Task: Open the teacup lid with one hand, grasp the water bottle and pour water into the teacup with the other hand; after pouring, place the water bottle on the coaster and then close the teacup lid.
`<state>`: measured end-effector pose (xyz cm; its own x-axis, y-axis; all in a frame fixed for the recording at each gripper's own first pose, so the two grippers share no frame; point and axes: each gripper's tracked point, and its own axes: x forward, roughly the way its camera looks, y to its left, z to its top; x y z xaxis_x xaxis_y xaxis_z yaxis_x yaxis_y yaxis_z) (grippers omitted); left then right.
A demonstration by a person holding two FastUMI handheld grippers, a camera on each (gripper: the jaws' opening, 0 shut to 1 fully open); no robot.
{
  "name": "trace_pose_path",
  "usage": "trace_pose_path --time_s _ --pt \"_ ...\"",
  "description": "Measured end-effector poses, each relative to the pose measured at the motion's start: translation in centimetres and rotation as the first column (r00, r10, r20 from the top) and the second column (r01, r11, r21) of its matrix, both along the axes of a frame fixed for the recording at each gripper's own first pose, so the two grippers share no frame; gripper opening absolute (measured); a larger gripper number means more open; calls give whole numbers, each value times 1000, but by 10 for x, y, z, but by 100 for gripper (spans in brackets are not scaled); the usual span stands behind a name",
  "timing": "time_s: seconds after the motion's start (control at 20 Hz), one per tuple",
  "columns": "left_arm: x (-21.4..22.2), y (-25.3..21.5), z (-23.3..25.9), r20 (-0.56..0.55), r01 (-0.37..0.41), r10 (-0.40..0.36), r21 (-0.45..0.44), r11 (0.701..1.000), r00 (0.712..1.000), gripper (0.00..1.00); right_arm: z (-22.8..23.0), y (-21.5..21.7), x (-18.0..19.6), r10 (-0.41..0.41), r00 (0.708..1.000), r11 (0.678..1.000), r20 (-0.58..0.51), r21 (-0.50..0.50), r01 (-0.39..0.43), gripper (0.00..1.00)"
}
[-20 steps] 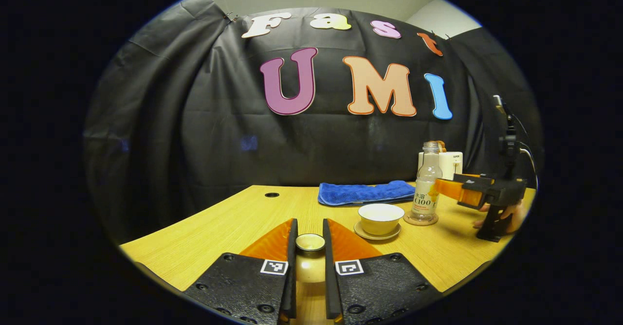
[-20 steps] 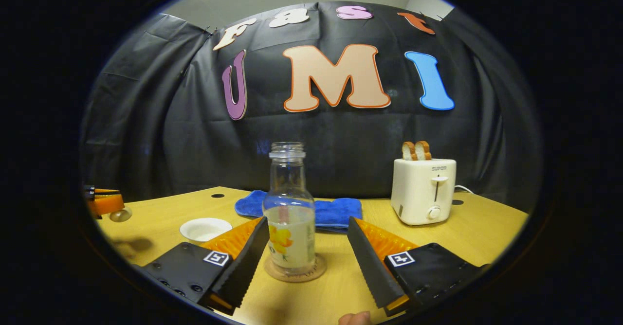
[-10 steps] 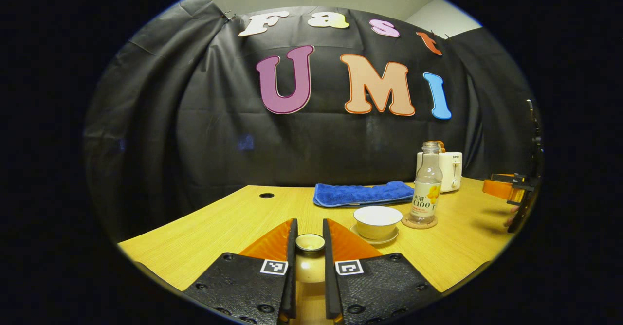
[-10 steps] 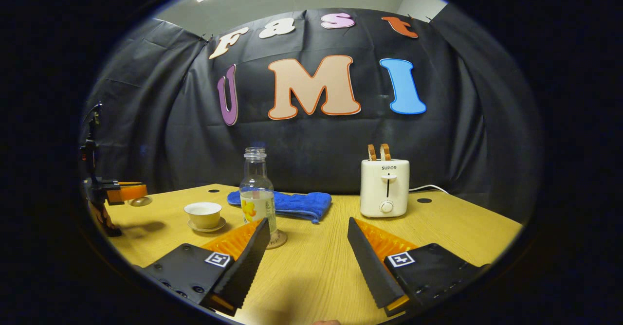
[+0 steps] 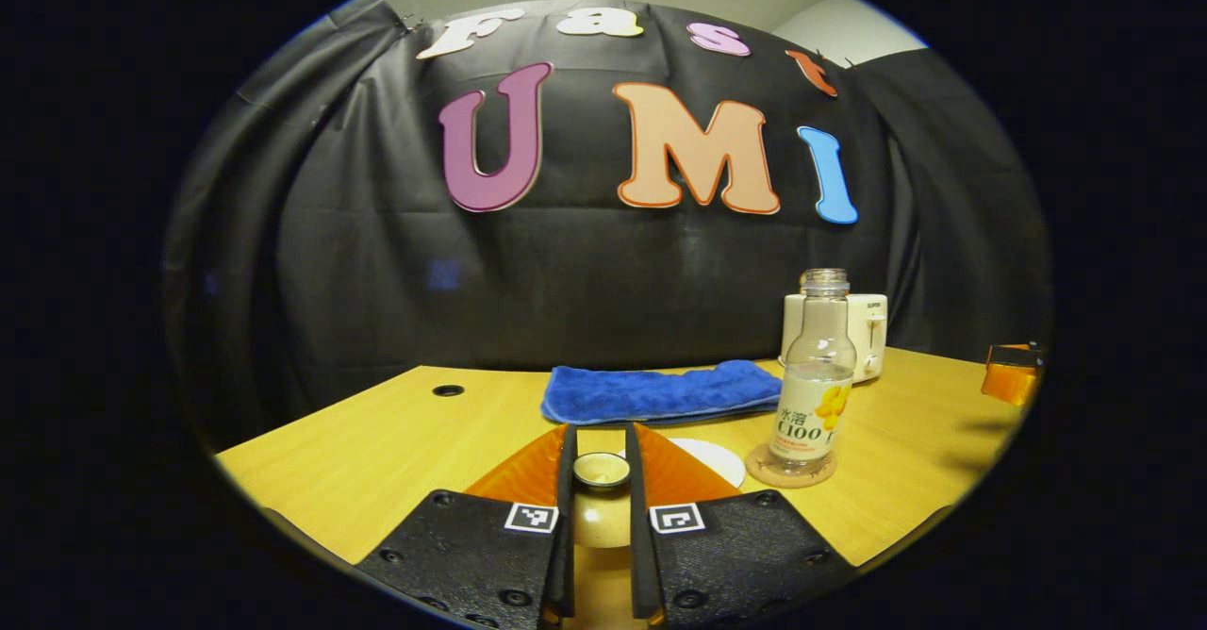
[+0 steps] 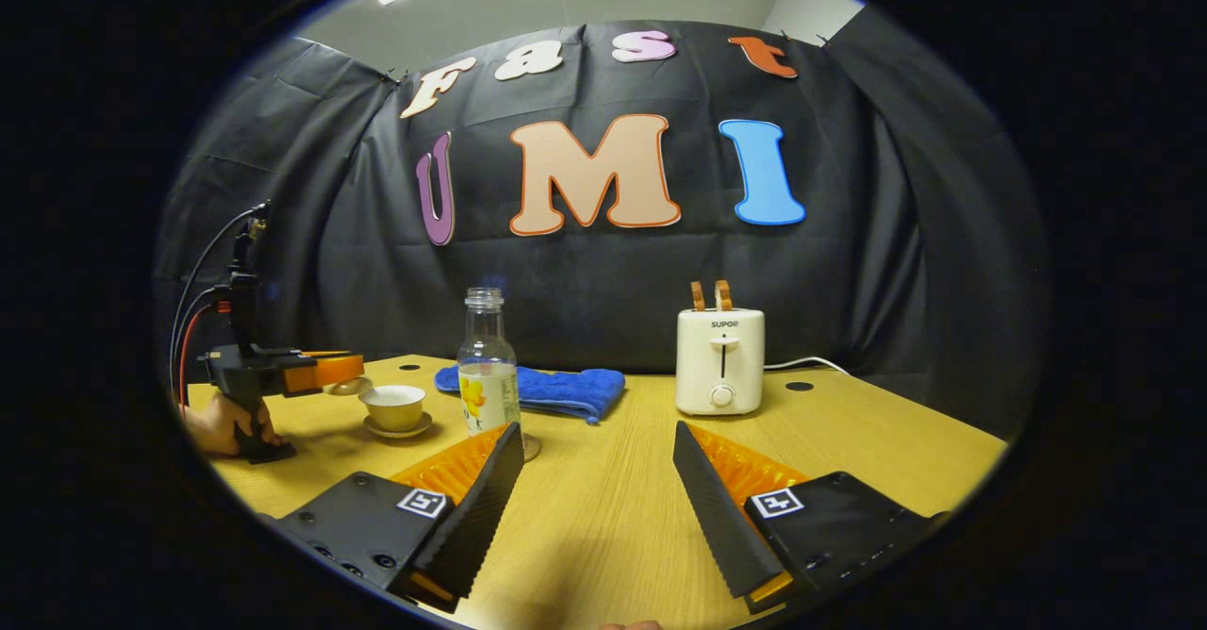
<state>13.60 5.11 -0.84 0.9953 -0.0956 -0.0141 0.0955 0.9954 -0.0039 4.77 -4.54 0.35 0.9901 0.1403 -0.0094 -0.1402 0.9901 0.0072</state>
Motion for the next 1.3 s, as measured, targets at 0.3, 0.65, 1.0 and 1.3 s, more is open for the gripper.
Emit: trace_pose_path --time_s 0.3,0.65,1.0,1.3 --pt "28 -32 -3 -17 24 -23 11 1000 1000 21 0 3 -3 22 1000 1000 -2 1 -22 97" --pt "32 -27 -7 -42 -29 30 25 999 999 20 0 4 -4 28 1000 1000 -2 0 -28 97" --pt "32 -26 -17 -109 -49 57 71 996 992 20 -1 6 -5 37 999 999 -3 0 -37 97" --pt "29 -28 -19 -125 -49 57 72 996 990 21 -1 3 -6 36 999 999 -2 0 -36 100"
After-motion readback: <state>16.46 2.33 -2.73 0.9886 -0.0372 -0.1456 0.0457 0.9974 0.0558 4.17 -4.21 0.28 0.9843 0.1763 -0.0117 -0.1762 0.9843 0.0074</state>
